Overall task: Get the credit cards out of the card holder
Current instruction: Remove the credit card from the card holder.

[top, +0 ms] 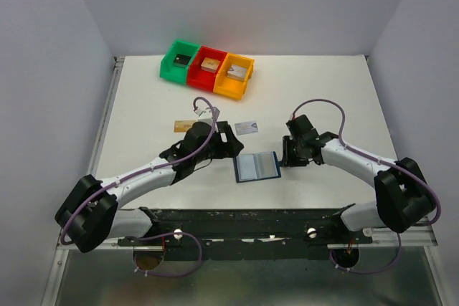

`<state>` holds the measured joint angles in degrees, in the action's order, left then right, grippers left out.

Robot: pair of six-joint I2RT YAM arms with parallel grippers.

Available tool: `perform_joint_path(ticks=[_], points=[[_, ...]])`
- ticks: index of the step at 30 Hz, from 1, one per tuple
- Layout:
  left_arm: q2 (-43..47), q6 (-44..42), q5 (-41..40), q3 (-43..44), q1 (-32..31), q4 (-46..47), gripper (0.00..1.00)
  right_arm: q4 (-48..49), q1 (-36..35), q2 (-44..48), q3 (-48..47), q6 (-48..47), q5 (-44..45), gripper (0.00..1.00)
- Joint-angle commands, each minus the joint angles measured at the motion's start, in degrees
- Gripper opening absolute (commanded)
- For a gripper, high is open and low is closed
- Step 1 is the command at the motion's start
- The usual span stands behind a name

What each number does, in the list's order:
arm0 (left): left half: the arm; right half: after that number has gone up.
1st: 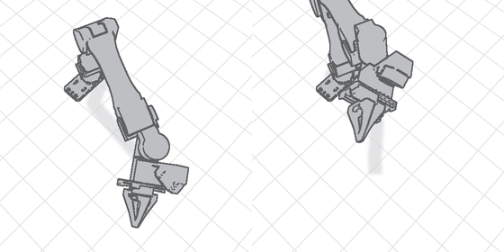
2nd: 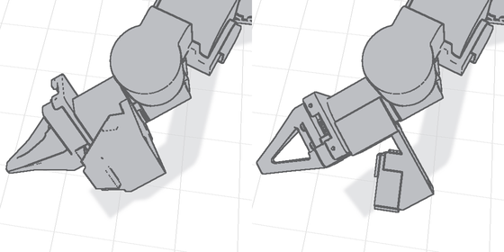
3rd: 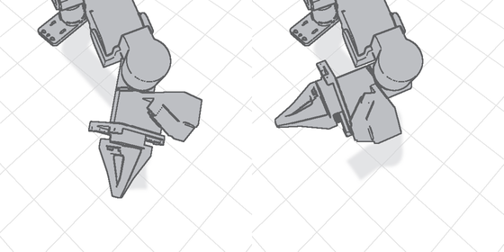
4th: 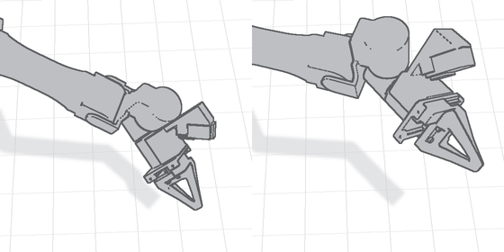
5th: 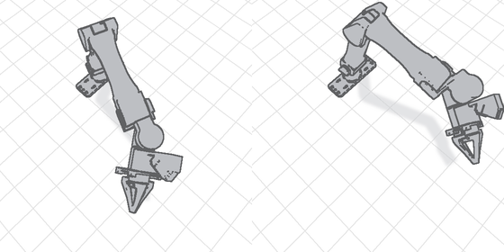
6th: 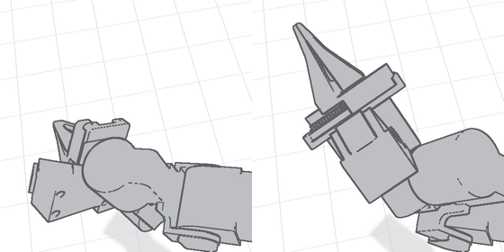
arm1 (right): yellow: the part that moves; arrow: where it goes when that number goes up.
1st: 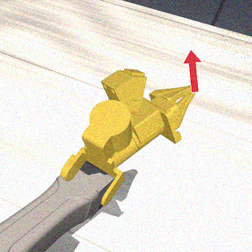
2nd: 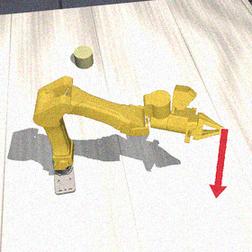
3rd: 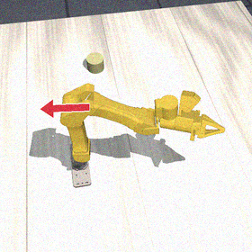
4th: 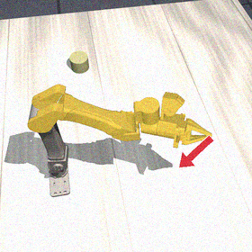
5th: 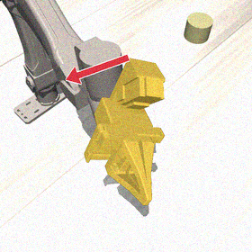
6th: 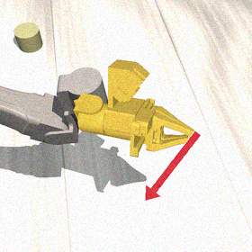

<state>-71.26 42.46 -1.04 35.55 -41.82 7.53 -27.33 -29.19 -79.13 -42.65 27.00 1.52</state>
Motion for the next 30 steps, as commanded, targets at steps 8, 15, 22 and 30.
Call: perform_joint_path(ticks=[8,15,22,30], points=[[-1.1,-2.0,6.8,-0.9,-1.3,5.9,0.67,4.0,1.9,-6.8,-3.0,0.0,-4.0,0.3],[-3.4,-4.0,9.9,0.4,-1.4,5.3,0.65,9.4,1.9,-5.3,-0.4,-0.5,-10.7,0.02],[-10.0,-6.5,15.5,5.0,-1.6,2.8,0.59,8.6,1.9,3.5,2.2,-2.1,-14.6,0.0],[-17.2,-9.0,18.6,11.4,-3.5,-0.5,0.61,9.3,1.9,9.1,3.6,-3.7,-18.7,0.0]])
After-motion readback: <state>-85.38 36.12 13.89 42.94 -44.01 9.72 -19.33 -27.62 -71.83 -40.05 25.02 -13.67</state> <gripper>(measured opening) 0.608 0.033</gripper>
